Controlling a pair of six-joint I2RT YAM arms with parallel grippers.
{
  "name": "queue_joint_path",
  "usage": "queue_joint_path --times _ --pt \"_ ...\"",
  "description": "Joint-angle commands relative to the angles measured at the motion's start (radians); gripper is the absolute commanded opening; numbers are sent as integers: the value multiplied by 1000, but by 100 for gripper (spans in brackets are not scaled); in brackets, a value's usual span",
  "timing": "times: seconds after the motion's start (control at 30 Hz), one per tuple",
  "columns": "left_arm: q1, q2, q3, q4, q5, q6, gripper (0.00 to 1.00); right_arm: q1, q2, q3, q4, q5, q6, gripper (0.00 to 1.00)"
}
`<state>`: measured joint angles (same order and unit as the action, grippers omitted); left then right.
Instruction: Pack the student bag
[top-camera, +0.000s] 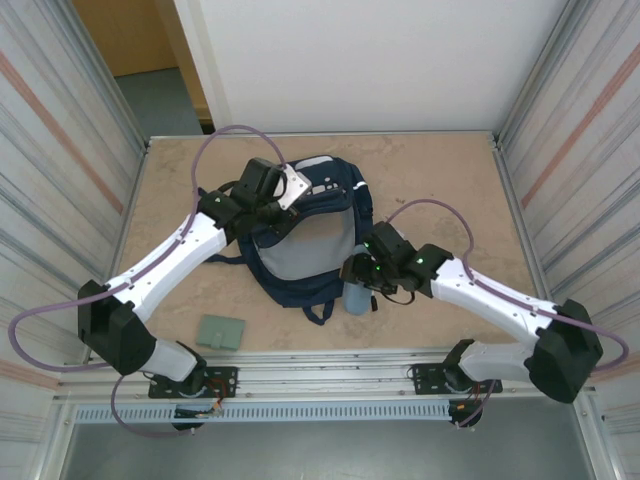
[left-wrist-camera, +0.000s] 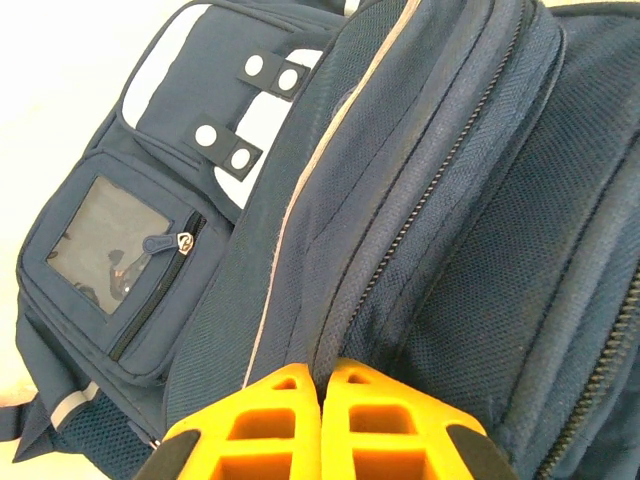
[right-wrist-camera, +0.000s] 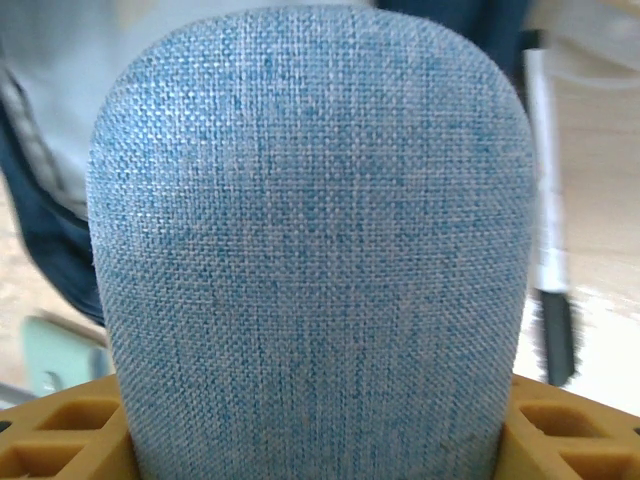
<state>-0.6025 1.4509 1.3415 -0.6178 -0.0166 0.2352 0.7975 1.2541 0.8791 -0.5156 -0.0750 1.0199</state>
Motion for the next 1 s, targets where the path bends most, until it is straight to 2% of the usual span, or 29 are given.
queue_joint_path --times 0.0,0.23,0.4,0.6,0.7,0.83,0.97 --pt "16 -18 77 29 98 -20 0 -17 93 59 188 -91 182 57" --pt "20 32 115 32 181 -14 0 -81 342 150 427 -145 451 57" --pt "19 52 98 42 211 -31 0 -92 505 310 429 -132 534 61" --pt "20 38 81 72 230 -49 0 -117 630 387 420 38 663 61" --pt "19 32 77 97 240 -53 0 -137 666 346 529 107 736 70" --pt "19 32 71 114 253 -45 0 -168 752 413 672 -46 707 88" --pt "22 46 89 98 253 -30 0 -154 689 330 707 -45 677 91"
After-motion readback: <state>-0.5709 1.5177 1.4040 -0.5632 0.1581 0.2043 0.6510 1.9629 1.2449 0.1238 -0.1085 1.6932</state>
